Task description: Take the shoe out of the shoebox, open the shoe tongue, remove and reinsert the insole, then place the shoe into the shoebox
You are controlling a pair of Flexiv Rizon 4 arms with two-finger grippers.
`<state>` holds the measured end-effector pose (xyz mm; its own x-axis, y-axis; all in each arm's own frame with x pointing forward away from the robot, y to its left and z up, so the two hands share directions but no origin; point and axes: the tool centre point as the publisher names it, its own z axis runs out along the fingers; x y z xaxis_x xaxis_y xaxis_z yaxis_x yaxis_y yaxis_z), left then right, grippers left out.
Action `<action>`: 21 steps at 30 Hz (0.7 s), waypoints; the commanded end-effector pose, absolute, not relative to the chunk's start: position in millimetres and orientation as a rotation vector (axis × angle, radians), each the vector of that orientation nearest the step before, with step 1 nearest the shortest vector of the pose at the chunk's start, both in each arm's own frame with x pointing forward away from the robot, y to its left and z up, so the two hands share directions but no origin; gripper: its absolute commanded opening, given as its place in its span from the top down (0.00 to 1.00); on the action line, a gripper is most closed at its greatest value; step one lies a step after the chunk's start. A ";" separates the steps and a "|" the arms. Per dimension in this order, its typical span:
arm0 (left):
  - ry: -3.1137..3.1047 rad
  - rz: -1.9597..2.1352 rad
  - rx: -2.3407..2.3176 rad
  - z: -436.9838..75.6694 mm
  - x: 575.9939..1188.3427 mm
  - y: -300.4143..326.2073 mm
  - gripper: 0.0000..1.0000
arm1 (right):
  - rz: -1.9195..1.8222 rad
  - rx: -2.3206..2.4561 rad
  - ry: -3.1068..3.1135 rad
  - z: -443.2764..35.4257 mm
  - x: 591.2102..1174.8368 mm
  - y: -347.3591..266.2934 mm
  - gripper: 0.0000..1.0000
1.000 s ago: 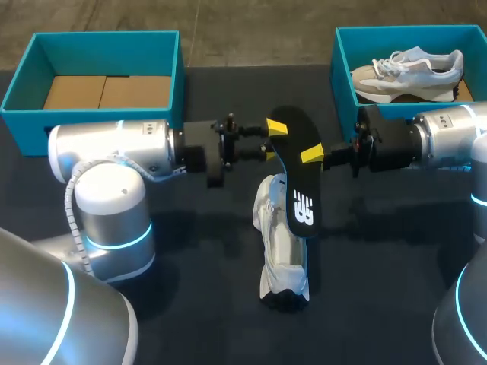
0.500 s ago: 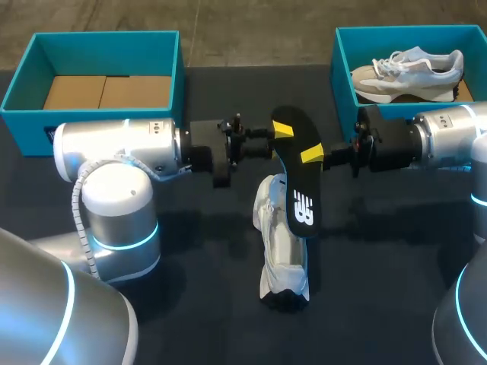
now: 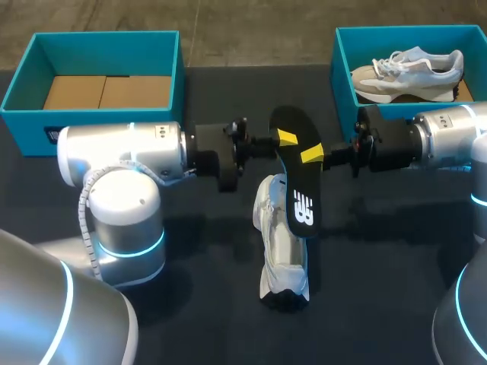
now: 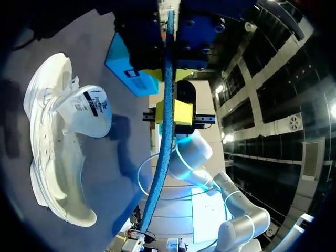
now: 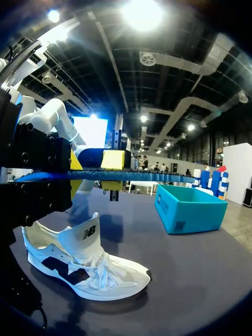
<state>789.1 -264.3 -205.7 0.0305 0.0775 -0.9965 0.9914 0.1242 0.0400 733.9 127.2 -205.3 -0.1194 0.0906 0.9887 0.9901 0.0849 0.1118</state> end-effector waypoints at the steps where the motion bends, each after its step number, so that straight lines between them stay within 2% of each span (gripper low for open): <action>1: 1.304 -1.042 1.188 -206.7 787.9 -270.3 1.00 | -1.187 -1.165 -1.402 -205.3 733.4 128.1 1.00; 7: 1.306 -1.034 1.182 -206.0 789.0 -269.6 1.00 | -1.187 -1.165 -1.402 -205.3 733.4 128.1 1.00; 8: 1.306 -1.033 1.181 -205.7 788.9 -269.2 1.00 | -1.186 -1.163 -1.404 -205.3 732.6 127.7 0.91; 9: 1.306 -1.032 1.180 -205.2 788.6 -268.7 1.00 | -1.183 -1.167 -1.407 -205.2 732.0 127.3 0.63; 10: 1.305 -1.033 1.178 -204.4 788.3 -268.1 1.00 | -1.182 -1.168 -1.408 -205.2 731.3 126.7 0.00; 21: 1.348 -1.139 1.190 -203.0 779.3 -254.5 1.00 | -1.184 -1.216 -1.562 -198.9 718.8 86.9 0.00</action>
<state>780.4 -266.1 -206.9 -0.0446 0.0771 -0.9960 0.9941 0.1020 -0.0366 731.4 107.1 -210.5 -0.1989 0.1845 0.9625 0.9779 0.1021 0.1825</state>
